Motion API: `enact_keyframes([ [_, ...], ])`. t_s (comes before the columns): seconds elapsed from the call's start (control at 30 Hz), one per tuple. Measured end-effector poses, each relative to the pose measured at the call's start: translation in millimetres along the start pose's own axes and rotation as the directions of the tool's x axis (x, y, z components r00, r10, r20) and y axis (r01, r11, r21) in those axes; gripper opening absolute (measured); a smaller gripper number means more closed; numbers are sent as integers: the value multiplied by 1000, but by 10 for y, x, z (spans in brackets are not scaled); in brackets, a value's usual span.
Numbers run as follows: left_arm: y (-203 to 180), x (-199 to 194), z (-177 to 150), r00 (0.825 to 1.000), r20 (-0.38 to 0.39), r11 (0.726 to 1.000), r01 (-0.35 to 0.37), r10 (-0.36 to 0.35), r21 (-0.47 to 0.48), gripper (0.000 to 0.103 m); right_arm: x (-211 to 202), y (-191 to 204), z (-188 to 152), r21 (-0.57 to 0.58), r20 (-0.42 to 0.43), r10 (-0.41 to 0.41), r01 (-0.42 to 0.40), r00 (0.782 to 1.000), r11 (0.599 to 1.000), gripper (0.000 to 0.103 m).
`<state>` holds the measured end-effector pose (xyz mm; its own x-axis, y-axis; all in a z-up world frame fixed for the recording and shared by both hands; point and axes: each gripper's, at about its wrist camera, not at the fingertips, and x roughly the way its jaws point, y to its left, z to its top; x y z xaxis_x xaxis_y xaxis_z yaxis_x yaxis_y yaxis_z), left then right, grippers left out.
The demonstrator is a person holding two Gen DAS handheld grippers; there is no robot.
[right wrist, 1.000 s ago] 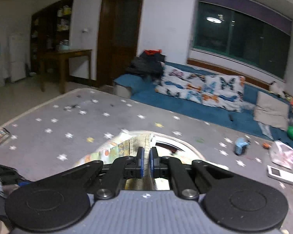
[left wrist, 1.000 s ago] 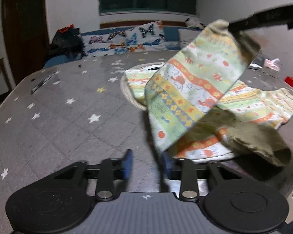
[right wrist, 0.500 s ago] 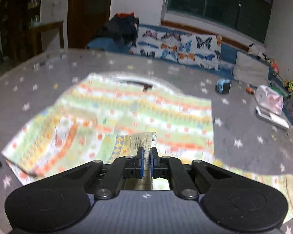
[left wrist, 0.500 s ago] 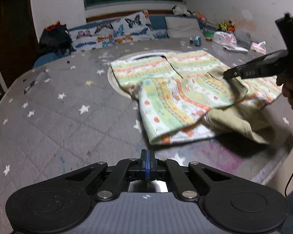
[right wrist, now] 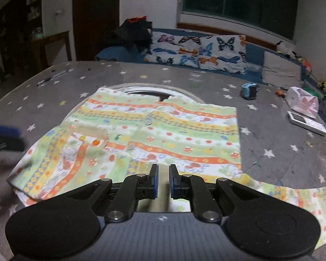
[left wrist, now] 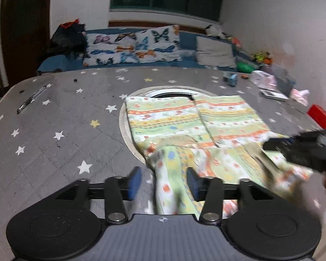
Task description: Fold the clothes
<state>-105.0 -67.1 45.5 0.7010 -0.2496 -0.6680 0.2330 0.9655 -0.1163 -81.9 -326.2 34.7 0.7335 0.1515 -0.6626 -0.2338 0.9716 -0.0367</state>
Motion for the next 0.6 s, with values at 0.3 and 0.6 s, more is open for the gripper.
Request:
enact_keyframes([
  [0.3,99,112,-161,991,-129,994,-38,24,-102,4,119,35,-102,-35,-49,42,-44,998,998,10],
  [0.6,256,10,90,998,-58,988,-27,19,-152,7,132,20,-90,-52,-40,61,-63,997,997,11],
])
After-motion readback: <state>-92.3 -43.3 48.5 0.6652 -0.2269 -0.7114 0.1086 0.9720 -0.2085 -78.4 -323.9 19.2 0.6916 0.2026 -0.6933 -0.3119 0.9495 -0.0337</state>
